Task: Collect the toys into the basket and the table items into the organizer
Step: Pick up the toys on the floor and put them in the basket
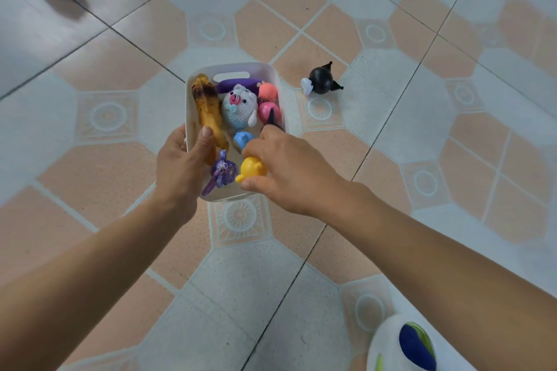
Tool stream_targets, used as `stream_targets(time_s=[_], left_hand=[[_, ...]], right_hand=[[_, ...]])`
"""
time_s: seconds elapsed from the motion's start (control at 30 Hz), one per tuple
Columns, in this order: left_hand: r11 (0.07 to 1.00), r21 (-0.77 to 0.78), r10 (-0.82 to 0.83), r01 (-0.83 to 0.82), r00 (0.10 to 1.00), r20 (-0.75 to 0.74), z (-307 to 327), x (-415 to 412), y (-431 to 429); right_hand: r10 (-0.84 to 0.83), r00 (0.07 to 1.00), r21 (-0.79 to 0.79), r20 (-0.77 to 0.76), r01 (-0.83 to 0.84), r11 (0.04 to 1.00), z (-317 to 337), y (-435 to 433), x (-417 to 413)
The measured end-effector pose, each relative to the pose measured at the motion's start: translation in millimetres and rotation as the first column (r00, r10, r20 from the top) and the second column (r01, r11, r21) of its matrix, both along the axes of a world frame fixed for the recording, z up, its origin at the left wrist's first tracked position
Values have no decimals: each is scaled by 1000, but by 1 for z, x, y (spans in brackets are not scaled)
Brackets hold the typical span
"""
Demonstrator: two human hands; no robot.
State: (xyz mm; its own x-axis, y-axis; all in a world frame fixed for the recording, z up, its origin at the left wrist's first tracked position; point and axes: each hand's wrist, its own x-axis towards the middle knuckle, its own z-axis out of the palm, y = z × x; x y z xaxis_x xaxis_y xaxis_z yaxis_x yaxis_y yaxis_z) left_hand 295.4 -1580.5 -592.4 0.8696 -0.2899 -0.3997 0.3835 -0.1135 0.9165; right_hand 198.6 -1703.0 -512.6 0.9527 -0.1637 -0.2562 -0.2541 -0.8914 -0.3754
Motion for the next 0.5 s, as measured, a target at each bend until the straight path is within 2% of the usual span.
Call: stream_targets(time_s=[0.1, 0.3, 0.5], left_hand=[[1000, -9, 11, -11, 1000, 1, 0, 2, 1], [998, -48, 31, -34, 998, -60, -2, 2, 3], [998, -49, 31, -33, 998, -51, 1, 7, 5]], right_hand=[[4, 1000, -28, -4, -5, 1000, -2, 8, 5], [-2, 996, 129, -88, 14, 992, -8, 13, 12], [71, 991, 173, -115, -51, 984, -12, 13, 16]])
